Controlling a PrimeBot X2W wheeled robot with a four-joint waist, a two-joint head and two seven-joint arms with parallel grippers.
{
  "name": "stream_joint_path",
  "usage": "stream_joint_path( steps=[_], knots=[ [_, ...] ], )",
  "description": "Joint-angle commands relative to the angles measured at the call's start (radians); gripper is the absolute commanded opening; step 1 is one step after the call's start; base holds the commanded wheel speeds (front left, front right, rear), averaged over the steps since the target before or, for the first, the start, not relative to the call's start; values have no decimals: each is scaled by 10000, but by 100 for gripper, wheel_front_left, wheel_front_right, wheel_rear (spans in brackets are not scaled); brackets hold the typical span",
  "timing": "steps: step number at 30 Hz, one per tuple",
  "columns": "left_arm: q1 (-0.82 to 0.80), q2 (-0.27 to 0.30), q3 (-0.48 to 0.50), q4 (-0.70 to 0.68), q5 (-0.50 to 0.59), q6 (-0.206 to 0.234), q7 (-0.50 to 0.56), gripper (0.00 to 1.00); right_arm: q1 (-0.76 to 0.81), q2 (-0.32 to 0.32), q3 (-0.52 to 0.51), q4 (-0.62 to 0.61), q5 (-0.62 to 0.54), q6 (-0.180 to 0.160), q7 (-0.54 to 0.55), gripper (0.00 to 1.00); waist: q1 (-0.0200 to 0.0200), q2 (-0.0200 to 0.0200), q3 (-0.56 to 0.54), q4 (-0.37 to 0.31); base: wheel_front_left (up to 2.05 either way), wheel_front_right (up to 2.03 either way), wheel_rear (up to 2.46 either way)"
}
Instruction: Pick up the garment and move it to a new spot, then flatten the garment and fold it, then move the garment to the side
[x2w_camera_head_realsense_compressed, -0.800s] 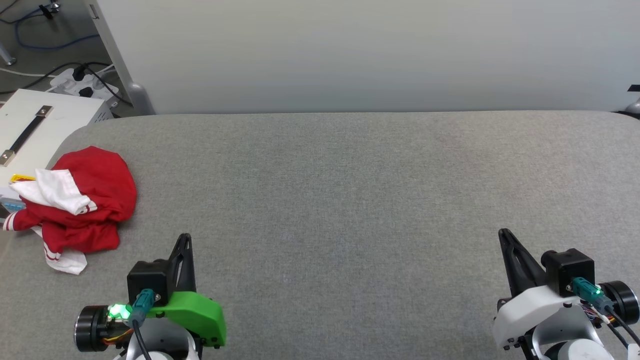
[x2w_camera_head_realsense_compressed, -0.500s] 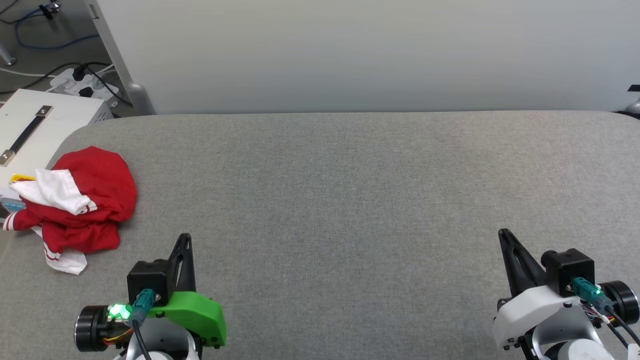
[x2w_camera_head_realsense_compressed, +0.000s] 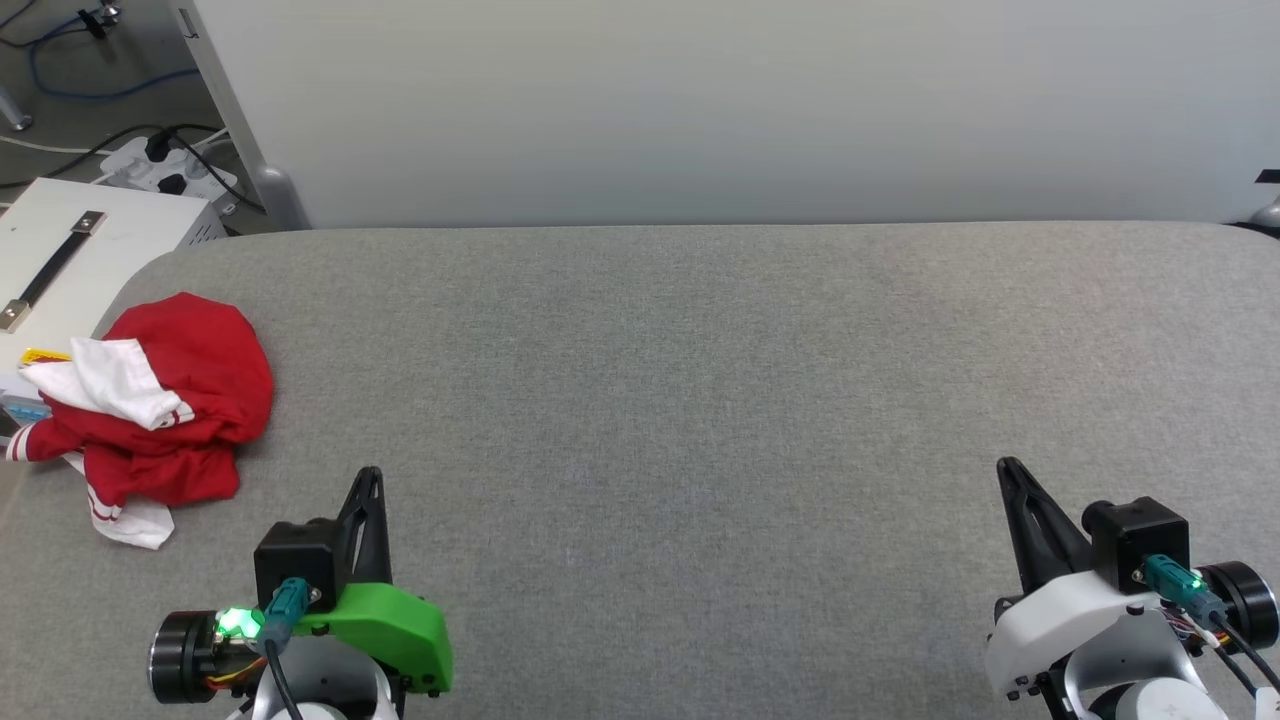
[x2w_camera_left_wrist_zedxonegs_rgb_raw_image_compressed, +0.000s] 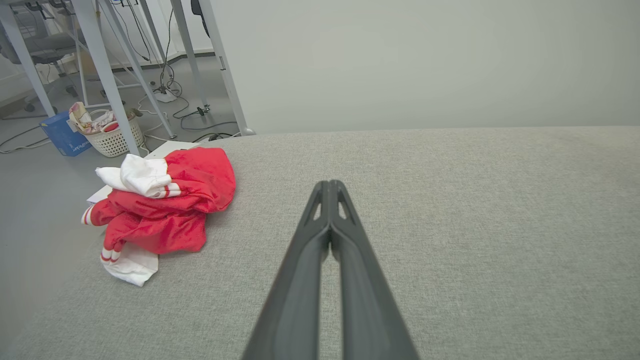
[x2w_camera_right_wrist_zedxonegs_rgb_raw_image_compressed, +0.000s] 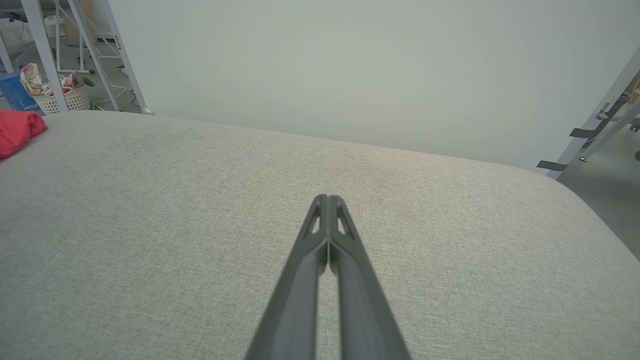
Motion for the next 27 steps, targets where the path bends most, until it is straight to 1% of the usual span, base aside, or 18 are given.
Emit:
stream_joint_path(
  steps=[1, 27],
  knots=[
    [-172, -42, 7, -22, 95, -39, -9, 0, -163, 13, -20, -49, -97, -9, 28, 0, 0, 0, 0, 0, 0, 0, 0],
    [-172, -42, 7, -22, 95, -39, -9, 0, -163, 13, -20, -49, -97, -9, 28, 0, 0, 0, 0, 0, 0, 0, 0]
  ],
)
